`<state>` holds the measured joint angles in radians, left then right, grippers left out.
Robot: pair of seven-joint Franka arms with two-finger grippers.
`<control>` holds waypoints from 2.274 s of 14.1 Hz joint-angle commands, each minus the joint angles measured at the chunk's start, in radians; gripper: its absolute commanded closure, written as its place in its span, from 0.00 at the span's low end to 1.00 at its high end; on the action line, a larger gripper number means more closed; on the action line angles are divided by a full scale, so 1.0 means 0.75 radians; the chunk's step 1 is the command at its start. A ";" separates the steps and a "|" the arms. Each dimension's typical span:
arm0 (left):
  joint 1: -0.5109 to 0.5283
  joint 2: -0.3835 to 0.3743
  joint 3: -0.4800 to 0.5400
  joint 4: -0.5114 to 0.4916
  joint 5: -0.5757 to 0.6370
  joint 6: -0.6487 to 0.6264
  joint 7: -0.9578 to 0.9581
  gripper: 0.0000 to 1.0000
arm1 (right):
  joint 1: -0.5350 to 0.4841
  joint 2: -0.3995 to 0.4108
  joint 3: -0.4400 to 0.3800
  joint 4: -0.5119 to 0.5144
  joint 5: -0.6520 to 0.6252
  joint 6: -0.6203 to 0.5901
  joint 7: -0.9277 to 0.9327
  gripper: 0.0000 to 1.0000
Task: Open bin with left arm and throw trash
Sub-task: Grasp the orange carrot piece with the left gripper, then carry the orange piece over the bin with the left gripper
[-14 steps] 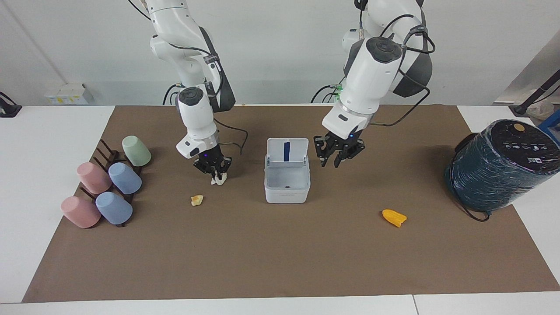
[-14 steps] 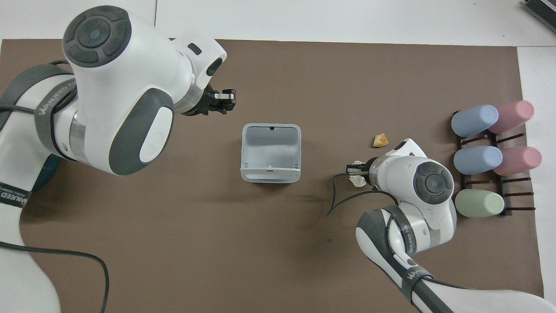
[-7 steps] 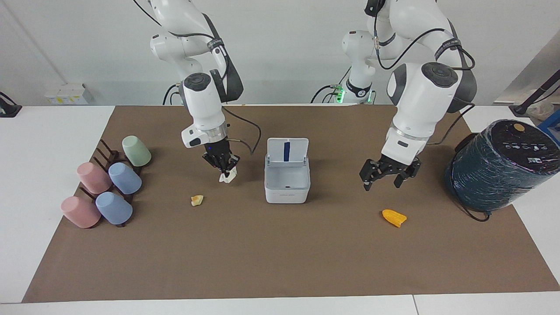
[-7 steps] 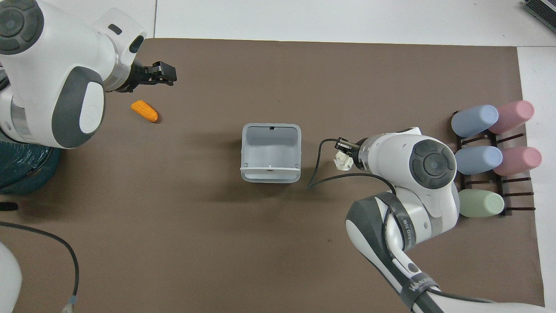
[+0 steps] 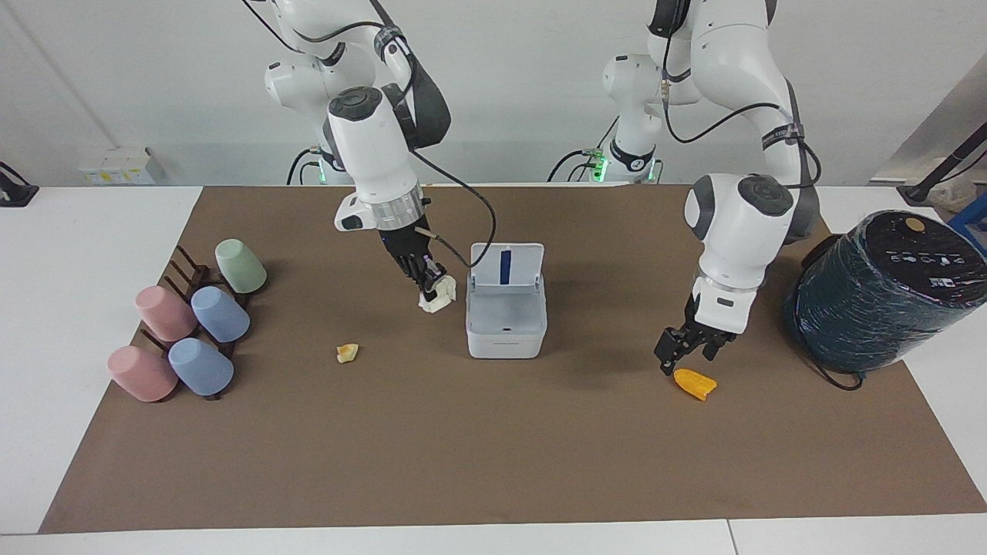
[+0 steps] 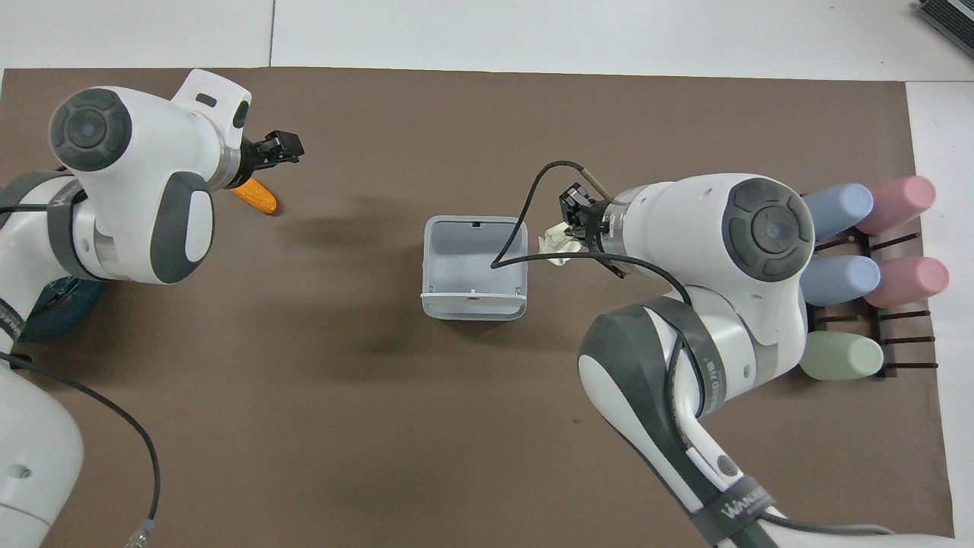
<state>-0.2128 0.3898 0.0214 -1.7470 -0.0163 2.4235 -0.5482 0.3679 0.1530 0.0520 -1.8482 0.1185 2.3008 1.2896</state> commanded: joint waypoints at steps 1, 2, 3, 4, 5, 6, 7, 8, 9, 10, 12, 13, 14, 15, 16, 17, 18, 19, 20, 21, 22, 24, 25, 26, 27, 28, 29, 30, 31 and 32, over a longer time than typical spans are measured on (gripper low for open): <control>0.002 0.045 0.029 -0.080 0.036 0.176 -0.187 0.00 | 0.063 0.100 -0.002 0.124 0.028 0.000 0.306 1.00; 0.002 0.053 0.045 -0.117 0.036 0.235 -0.200 0.00 | 0.092 0.135 -0.002 0.155 0.028 0.008 0.382 1.00; 0.000 0.053 0.061 -0.153 0.036 0.290 -0.200 0.00 | 0.117 0.158 -0.002 0.171 0.028 0.021 0.426 1.00; 0.002 0.053 0.074 -0.178 0.036 0.315 -0.200 0.00 | 0.133 0.168 -0.002 0.169 0.028 0.029 0.450 1.00; 0.000 0.053 0.094 -0.198 0.036 0.317 -0.206 0.00 | 0.154 0.184 -0.002 0.171 0.028 0.031 0.461 1.00; -0.005 0.051 0.110 -0.211 0.036 0.321 -0.224 0.00 | 0.172 0.199 -0.002 0.169 0.030 0.053 0.475 1.00; -0.005 0.053 0.111 -0.215 0.036 0.342 -0.259 0.01 | 0.178 0.203 -0.002 0.159 0.028 0.084 0.477 1.00; -0.011 0.055 0.113 -0.227 0.036 0.368 -0.283 0.09 | 0.180 0.203 -0.002 0.151 0.026 0.078 0.479 0.81; -0.017 0.065 0.113 -0.241 0.036 0.391 -0.292 0.11 | 0.186 0.199 -0.002 0.127 0.012 0.080 0.481 0.07; -0.017 0.069 0.113 -0.244 0.036 0.401 -0.292 0.18 | 0.195 0.197 -0.002 0.114 0.006 0.074 0.479 0.00; -0.017 0.069 0.113 -0.244 0.036 0.401 -0.292 0.39 | 0.189 0.197 -0.004 0.116 0.002 0.074 0.469 0.00; -0.017 0.069 0.113 -0.242 0.036 0.401 -0.290 0.45 | 0.180 0.191 -0.004 0.116 -0.009 0.072 0.455 0.00; -0.017 0.069 0.115 -0.242 0.036 0.399 -0.288 0.51 | 0.170 0.183 -0.006 0.114 -0.029 0.066 0.408 0.00; -0.019 0.069 0.115 -0.242 0.036 0.393 -0.288 0.55 | 0.154 0.179 -0.010 0.114 -0.045 0.058 0.349 0.00; -0.019 0.069 0.115 -0.238 0.036 0.385 -0.286 0.65 | 0.125 0.164 -0.010 0.116 -0.060 0.045 0.292 0.00; -0.021 0.069 0.115 -0.227 0.036 0.375 -0.288 0.69 | 0.099 0.156 -0.012 0.114 -0.070 0.031 0.238 0.00; -0.025 0.071 0.115 -0.201 0.036 0.342 -0.288 0.73 | 0.064 0.142 -0.012 0.112 -0.090 0.011 0.181 0.00; -0.047 0.077 0.115 -0.138 0.034 0.259 -0.290 0.74 | 0.029 0.134 -0.012 0.110 -0.115 -0.008 0.124 0.00; -0.076 0.100 0.117 -0.050 0.032 0.153 -0.292 0.74 | 0.005 0.131 -0.012 0.110 -0.139 -0.016 0.067 0.00; -0.092 0.118 0.115 0.048 0.034 0.052 -0.298 0.74 | -0.016 0.131 -0.012 0.110 -0.166 -0.018 0.024 0.00; -0.129 0.143 0.115 0.134 0.036 -0.044 -0.320 0.74 | -0.030 0.131 -0.012 0.104 -0.182 -0.016 -0.009 0.00; -0.197 0.178 0.115 0.295 0.062 -0.214 -0.339 0.74 | -0.063 0.127 -0.012 0.086 -0.189 -0.014 -0.097 0.00; -0.237 0.184 0.113 0.355 0.065 -0.287 -0.345 0.74 | -0.081 0.123 -0.012 0.080 -0.189 -0.014 -0.150 0.00; -0.278 0.184 0.109 0.394 0.057 -0.329 -0.347 0.74 | -0.100 0.121 -0.014 0.063 -0.189 -0.012 -0.205 0.00; -0.321 0.176 0.104 0.411 0.054 -0.349 -0.361 0.72 | -0.126 0.119 -0.014 0.059 -0.191 -0.012 -0.254 0.00; -0.378 0.163 0.104 0.413 0.054 -0.380 -0.375 0.62 | -0.157 0.119 -0.014 0.055 -0.191 -0.006 -0.310 0.00; -0.427 0.149 0.100 0.413 0.054 -0.417 -0.380 0.57 | -0.190 0.119 -0.014 0.037 -0.193 0.012 -0.407 0.00; -0.468 0.129 0.098 0.413 0.052 -0.453 -0.380 0.57 | -0.220 0.117 -0.014 0.024 -0.195 0.027 -0.524 0.00; -0.509 0.112 0.096 0.413 0.046 -0.482 -0.378 0.57 | -0.255 0.117 -0.012 0.006 -0.195 0.045 -0.640 0.00; -0.534 0.098 0.092 0.413 0.026 -0.503 -0.376 0.57 | -0.280 0.117 -0.010 -0.014 -0.195 0.082 -0.723 0.00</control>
<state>-0.5776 0.4830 0.0820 -1.4504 0.0019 2.1028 -0.8230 0.2008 0.2664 0.0291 -1.8015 -0.0117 2.3097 0.8598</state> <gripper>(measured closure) 0.559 0.000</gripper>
